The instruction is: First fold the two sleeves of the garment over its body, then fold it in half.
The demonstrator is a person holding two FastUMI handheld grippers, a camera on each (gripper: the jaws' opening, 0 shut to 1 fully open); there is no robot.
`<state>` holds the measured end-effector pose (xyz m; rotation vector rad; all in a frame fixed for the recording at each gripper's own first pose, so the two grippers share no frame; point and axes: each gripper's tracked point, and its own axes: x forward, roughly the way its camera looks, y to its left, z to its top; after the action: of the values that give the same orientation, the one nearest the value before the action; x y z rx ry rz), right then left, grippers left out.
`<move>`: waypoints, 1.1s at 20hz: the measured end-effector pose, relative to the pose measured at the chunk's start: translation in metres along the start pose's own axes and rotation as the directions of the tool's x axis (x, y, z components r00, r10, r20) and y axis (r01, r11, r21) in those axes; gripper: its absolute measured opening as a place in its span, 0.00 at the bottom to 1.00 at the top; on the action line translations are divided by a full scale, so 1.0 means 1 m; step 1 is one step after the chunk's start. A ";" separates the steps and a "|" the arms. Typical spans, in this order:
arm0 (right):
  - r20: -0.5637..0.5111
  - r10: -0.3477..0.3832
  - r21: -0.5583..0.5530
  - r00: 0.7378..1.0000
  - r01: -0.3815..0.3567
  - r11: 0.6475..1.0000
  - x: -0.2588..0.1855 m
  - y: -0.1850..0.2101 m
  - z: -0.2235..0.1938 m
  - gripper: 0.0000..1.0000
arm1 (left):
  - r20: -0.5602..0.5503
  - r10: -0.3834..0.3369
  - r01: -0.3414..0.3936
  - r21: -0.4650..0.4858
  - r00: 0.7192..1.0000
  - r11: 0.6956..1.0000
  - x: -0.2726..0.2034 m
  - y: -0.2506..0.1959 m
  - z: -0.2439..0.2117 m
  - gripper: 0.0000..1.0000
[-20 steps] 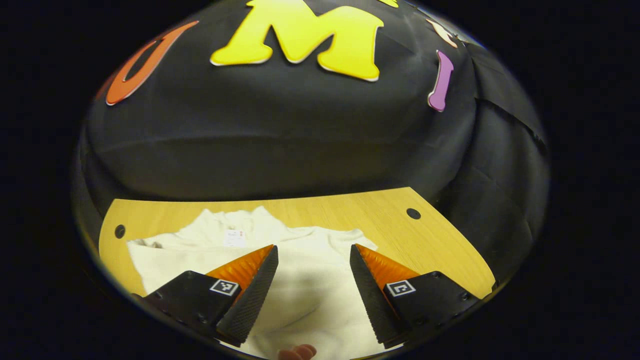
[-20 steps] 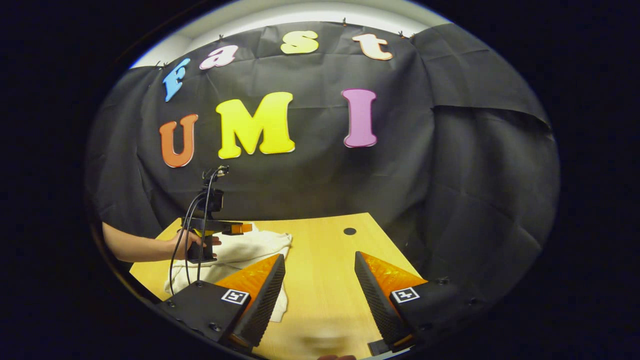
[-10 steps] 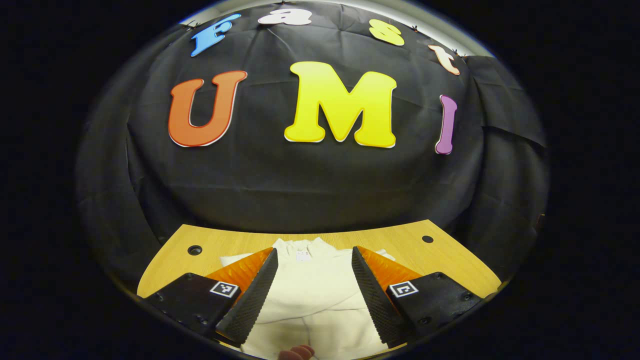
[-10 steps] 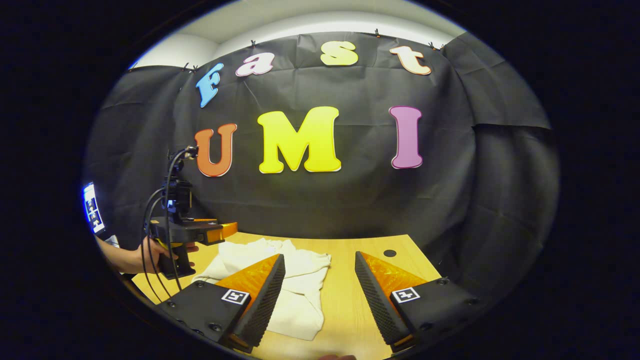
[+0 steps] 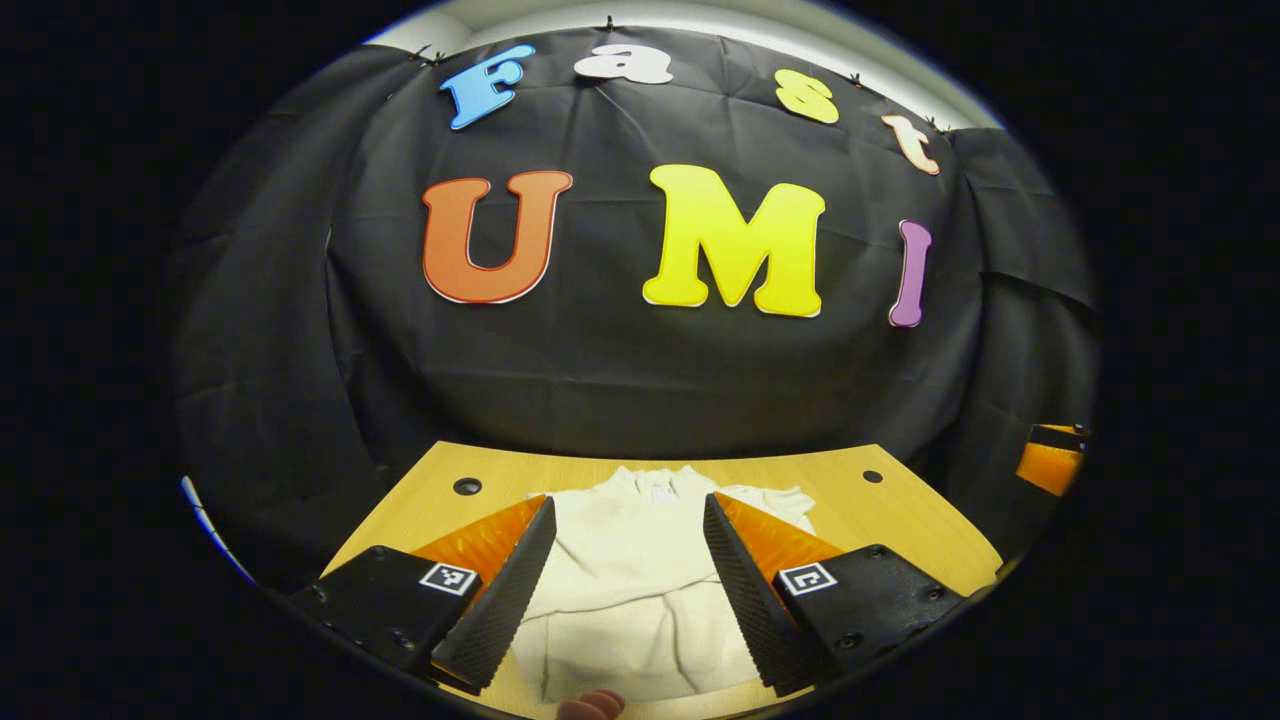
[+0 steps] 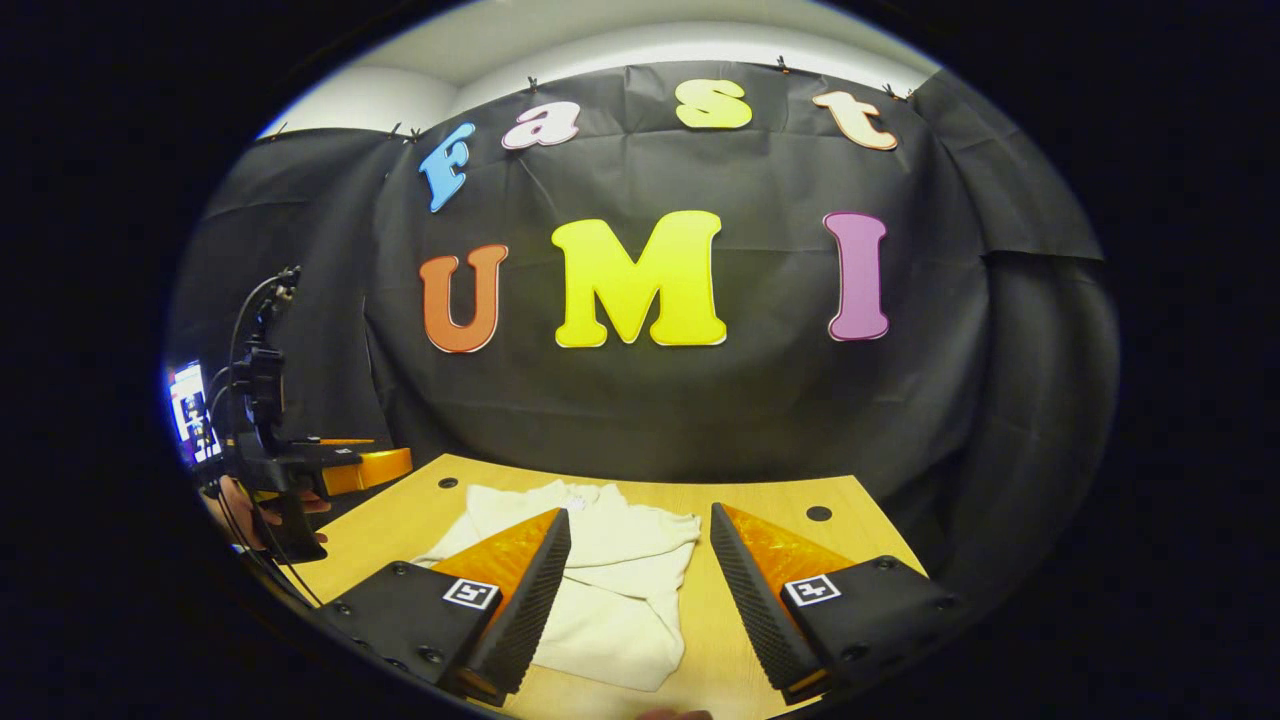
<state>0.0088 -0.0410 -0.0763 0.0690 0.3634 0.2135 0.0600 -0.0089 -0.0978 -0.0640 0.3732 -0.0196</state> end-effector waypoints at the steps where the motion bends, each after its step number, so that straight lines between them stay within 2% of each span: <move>1: -0.009 0.001 0.000 1.000 -0.001 1.000 0.001 0.000 -0.003 0.88 | -0.009 -0.003 0.003 0.000 1.000 1.000 -0.006 0.003 -0.007 0.94; 5: -0.065 -0.008 -0.017 0.998 0.007 1.000 0.002 -0.008 -0.021 0.88 | -0.086 0.014 -0.013 0.016 0.996 1.000 -0.021 0.022 -0.041 0.94; 11: -0.182 -0.004 -0.023 0.983 -0.001 1.000 -0.003 -0.017 -0.062 0.88 | -0.223 -0.025 0.022 -0.017 0.975 1.000 -0.038 0.034 -0.093 0.94; 14: -0.258 -0.005 -0.032 0.966 -0.004 0.999 -0.010 -0.025 -0.087 0.88 | -0.316 -0.055 0.051 -0.020 0.947 0.998 -0.046 0.040 -0.131 0.94; 17: -0.321 -0.007 -0.037 0.947 -0.005 0.999 -0.011 -0.030 -0.112 0.88 | -0.416 -0.074 0.062 -0.042 0.906 0.997 -0.059 0.049 -0.172 0.94; 20: -0.427 0.006 -0.034 0.904 -0.023 0.999 -0.010 -0.029 -0.150 0.90 | -0.519 -0.086 0.061 -0.065 0.851 0.996 -0.070 0.058 -0.220 0.94; 22: -0.498 -0.001 -0.018 0.867 -0.010 1.000 -0.010 -0.034 -0.180 0.91 | -0.568 -0.098 0.052 -0.097 0.817 0.994 -0.066 0.062 -0.242 0.94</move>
<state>-0.0583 -0.0716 -0.2444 -0.0071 0.8796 0.2386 -0.0896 0.0403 -0.3024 -0.1516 0.9801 -0.1050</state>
